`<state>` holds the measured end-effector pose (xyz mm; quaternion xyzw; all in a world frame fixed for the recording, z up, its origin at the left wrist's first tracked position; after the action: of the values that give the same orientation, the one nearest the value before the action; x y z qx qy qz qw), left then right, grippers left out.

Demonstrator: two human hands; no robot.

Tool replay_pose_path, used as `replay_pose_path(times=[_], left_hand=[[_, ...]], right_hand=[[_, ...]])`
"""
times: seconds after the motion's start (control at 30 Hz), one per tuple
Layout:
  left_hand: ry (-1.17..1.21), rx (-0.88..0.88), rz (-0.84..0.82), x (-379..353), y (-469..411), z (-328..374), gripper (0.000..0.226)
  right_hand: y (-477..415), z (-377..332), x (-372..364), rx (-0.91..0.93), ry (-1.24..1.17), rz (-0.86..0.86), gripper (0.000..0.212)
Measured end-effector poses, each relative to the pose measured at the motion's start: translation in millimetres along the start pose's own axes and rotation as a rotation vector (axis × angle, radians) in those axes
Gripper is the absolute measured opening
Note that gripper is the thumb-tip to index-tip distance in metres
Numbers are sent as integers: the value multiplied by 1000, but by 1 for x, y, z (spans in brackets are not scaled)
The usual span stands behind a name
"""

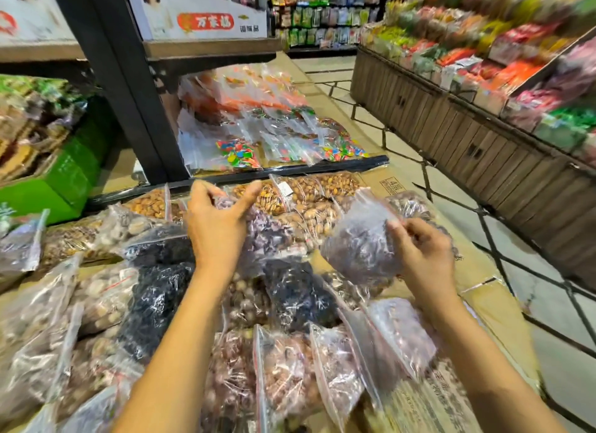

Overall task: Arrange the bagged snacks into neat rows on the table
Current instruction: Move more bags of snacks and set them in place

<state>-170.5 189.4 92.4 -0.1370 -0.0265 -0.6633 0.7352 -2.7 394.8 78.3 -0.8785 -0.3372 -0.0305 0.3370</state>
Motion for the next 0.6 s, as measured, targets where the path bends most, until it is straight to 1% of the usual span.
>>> replay_pose_path(times=[0.1, 0.17, 0.23, 0.3, 0.37, 0.5, 0.6], left_hand=[[-27, -20, 6, 5, 14, 12, 66], [-40, -1, -20, 12, 28, 13, 67], [-35, 24, -57, 26, 43, 10, 63], [-22, 69, -89, 45, 59, 8, 58], [-58, 135, -88, 64, 76, 4, 56], [-132, 233, -45, 103, 114, -19, 58], [-180, 287, 50, 126, 139, -46, 58]], right_hand=[[18, -29, 19, 14, 10, 64, 32], [36, -44, 31, -24, 9, 115, 29], [56, -55, 43, -81, -33, 143, 26], [75, -64, 54, -115, -56, 132, 27], [91, -68, 59, -124, -58, 124, 28], [120, -72, 52, -163, -152, 85, 24], [141, -67, 42, -172, -223, 3, 30]])
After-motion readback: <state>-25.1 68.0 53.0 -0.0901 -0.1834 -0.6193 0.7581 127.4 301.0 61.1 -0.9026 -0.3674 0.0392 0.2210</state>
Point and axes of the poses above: each hand's wrist, its own y-axis away from the middle knuckle, its own x-axis out of the back of the hand, z = x × y, the point moved 1 cm from there along -y, towards the middle knuckle, and after that the axes turned 14 degrees about x, right-handed, at the moved point
